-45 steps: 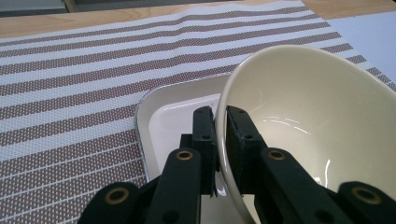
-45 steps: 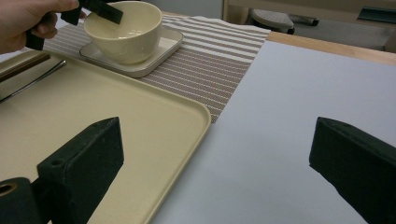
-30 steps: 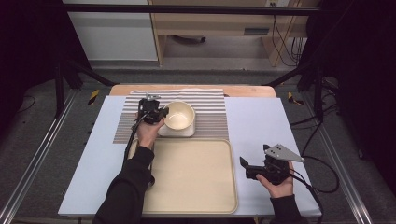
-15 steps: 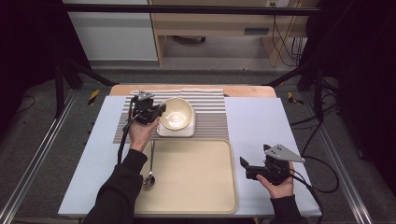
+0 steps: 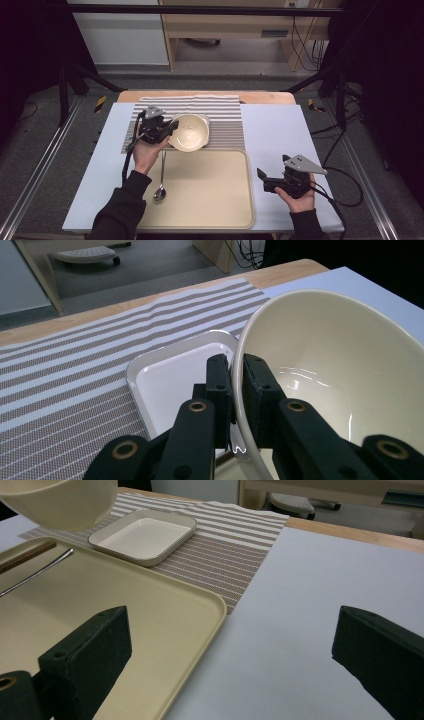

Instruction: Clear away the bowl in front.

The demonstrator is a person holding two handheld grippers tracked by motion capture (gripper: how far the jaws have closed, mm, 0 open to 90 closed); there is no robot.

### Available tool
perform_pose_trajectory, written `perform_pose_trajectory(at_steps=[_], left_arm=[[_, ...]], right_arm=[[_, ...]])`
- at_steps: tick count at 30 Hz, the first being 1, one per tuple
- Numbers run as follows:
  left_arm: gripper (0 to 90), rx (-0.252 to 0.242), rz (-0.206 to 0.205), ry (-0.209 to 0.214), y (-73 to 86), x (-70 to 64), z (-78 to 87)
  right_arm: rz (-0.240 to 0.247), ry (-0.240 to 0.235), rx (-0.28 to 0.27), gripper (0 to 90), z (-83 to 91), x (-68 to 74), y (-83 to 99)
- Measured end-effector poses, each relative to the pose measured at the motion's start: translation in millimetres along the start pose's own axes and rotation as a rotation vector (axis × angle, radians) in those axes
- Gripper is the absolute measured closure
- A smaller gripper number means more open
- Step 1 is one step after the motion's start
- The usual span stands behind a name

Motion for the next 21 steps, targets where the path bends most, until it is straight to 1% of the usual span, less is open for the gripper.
perform_pose_trajectory(at_steps=[4,9,12,18,19,21], left_arm=[[82.3,0.013,-0.012,0.009,10.3,-3.1,2.3],[82.2,0.038,-0.018,0.013,23.9,-5.7,-0.5],[82.3,0.052,-0.013,0.024,31.5,-6.5,-5.2],[82.3,0.094,-0.014,0.027,43.8,-8.9,-16.3],[82.2,0.106,-0.022,0.024,45.2,-10.0,-18.1],[82.2,0.109,-0.028,0.020,46.5,-11.9,-20.0]], right_arm=[[0.000,-0.002,0.000,3.0,-0.1,0.3,0.0],[0.006,0.001,0.005,3.0,-1.3,0.3,0.6],[0.004,0.001,0.007,3.0,-1.9,0.8,0.9],[0.009,0.003,0.012,3.1,-2.9,1.1,1.5],[0.009,0.002,0.012,3.0,-2.9,1.1,1.5],[0.008,0.002,0.011,3.0,-2.7,1.1,1.4]])
Point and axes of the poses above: each handheld gripper's, and its own axes: z roughly backward along the jaws, y roughly out of its underside, x roughly to its left, the point moved 4 cm from there along -z, roughly forward along the jaws, and after that the axes turned 8 degrees about x, right-handed, at the moved point
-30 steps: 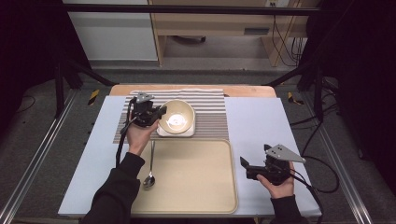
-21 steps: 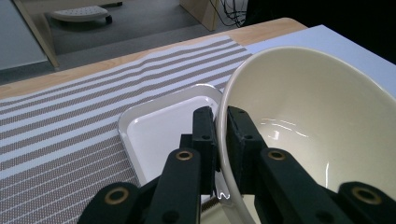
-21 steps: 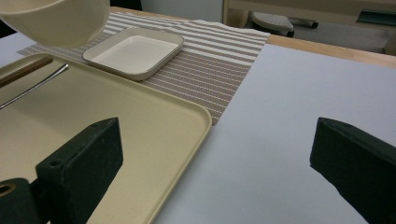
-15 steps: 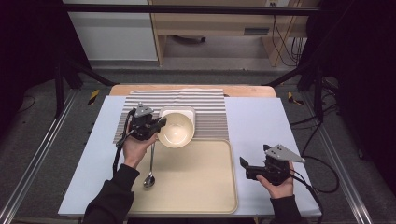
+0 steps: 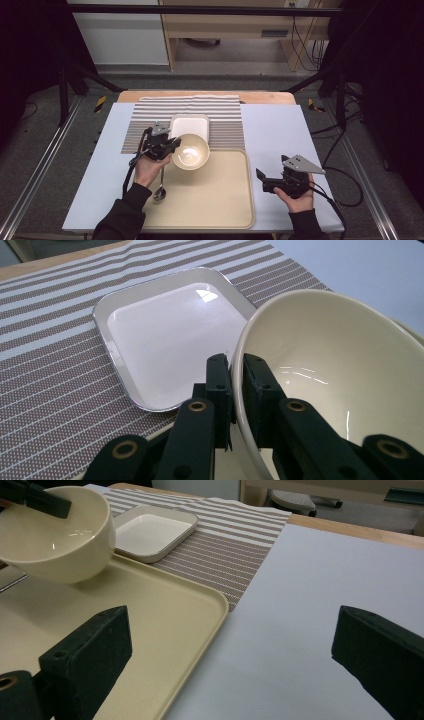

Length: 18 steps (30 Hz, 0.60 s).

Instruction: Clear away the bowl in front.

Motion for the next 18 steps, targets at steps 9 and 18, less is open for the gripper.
perform_pose_trajectory(at_steps=[9,18], left_arm=[[82.1,0.045,-0.002,0.007,9.3,-3.0,-12.2],[82.3,0.056,0.007,-0.008,12.9,0.6,-16.8]], right_arm=[[-0.001,-0.007,0.000,3.5,0.4,0.3,-0.1],[-0.002,-0.010,-0.005,4.8,0.7,0.4,-0.4]])
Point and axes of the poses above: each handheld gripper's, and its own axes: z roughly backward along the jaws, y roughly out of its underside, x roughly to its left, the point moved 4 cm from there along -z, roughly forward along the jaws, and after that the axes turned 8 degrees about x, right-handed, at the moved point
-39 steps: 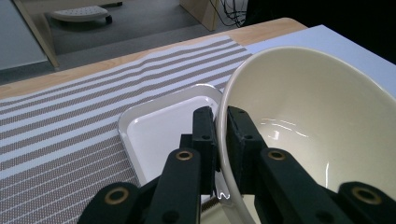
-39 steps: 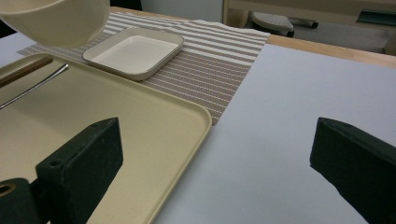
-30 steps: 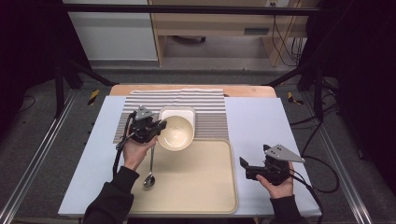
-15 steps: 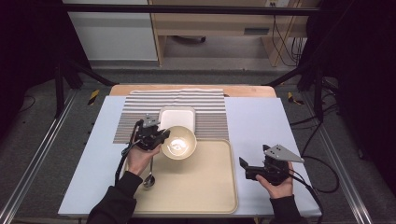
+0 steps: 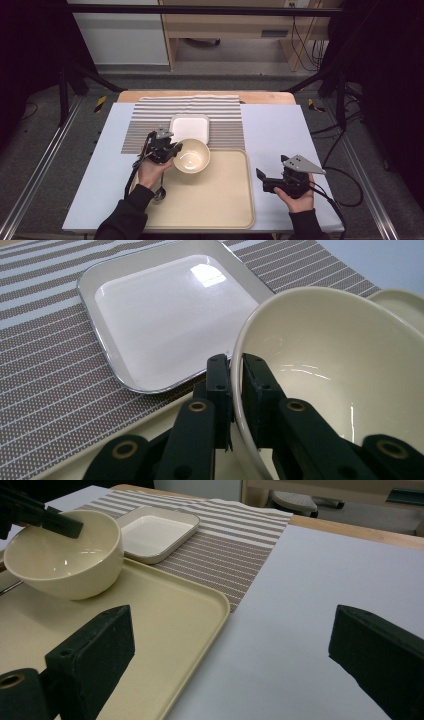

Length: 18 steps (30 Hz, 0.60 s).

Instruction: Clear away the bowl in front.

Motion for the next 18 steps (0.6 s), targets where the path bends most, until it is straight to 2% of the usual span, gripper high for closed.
perform_pose_trajectory(at_steps=[3,7,11,18], left_arm=[[82.3,0.011,0.006,-0.009,2.0,2.7,-2.5],[81.4,0.026,-0.010,-0.035,3.7,4.2,-5.0],[80.6,0.031,-0.011,-0.043,5.5,5.5,-6.7],[75.8,0.006,-0.033,-0.067,3.7,6.0,-0.6]], right_arm=[[-0.003,0.003,0.001,4.8,0.1,-0.2,0.0],[-0.003,0.006,0.001,4.6,-0.2,-0.4,0.1],[-0.001,0.008,0.000,4.3,-0.1,-0.5,0.1],[-0.004,0.013,0.001,3.2,0.1,-0.7,0.1]])
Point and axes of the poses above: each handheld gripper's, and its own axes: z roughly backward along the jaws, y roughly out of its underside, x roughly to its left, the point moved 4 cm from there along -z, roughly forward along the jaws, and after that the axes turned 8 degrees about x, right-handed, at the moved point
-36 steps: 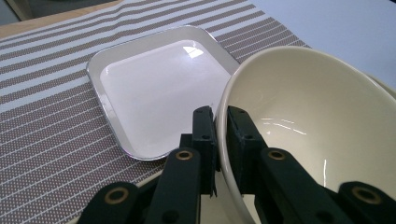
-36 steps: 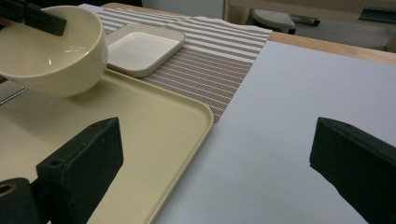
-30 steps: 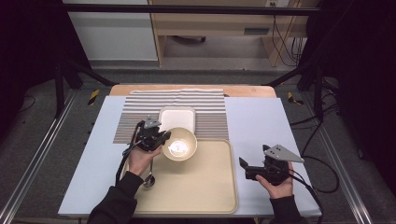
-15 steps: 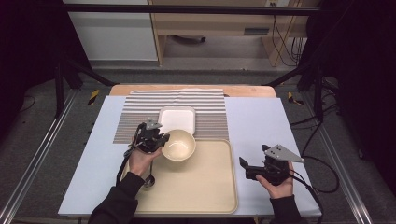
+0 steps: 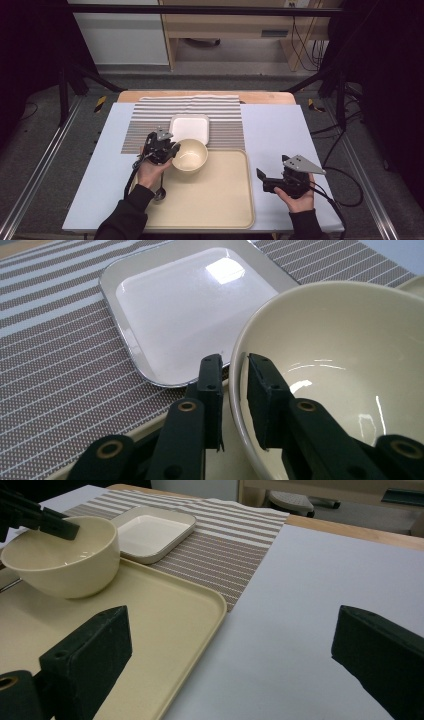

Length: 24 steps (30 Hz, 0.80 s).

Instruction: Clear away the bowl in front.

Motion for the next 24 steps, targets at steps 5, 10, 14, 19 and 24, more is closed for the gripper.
perform_pose_trajectory(at_steps=[5,10,14,19,24], left_arm=[[67.9,-0.040,-0.005,-0.017,-2.0,5.0,11.3],[56.8,-0.111,-0.001,-0.024,-7.9,11.7,26.8],[46.5,-0.144,0.016,-0.008,-12.9,18.1,36.6],[34.2,-0.170,0.021,-0.017,-18.8,25.6,44.1],[27.2,-0.183,0.020,-0.033,-23.8,32.0,48.8]], right_arm=[[-0.001,-0.001,0.002,3.3,0.0,0.0,0.1],[-0.001,0.001,0.001,3.2,0.0,-0.4,-0.1],[-0.005,0.004,0.001,3.2,-0.1,-0.7,-0.2],[-0.006,0.004,-0.003,3.2,0.5,-1.1,-0.8],[-0.008,0.005,-0.001,3.2,0.2,-1.3,-0.7]])
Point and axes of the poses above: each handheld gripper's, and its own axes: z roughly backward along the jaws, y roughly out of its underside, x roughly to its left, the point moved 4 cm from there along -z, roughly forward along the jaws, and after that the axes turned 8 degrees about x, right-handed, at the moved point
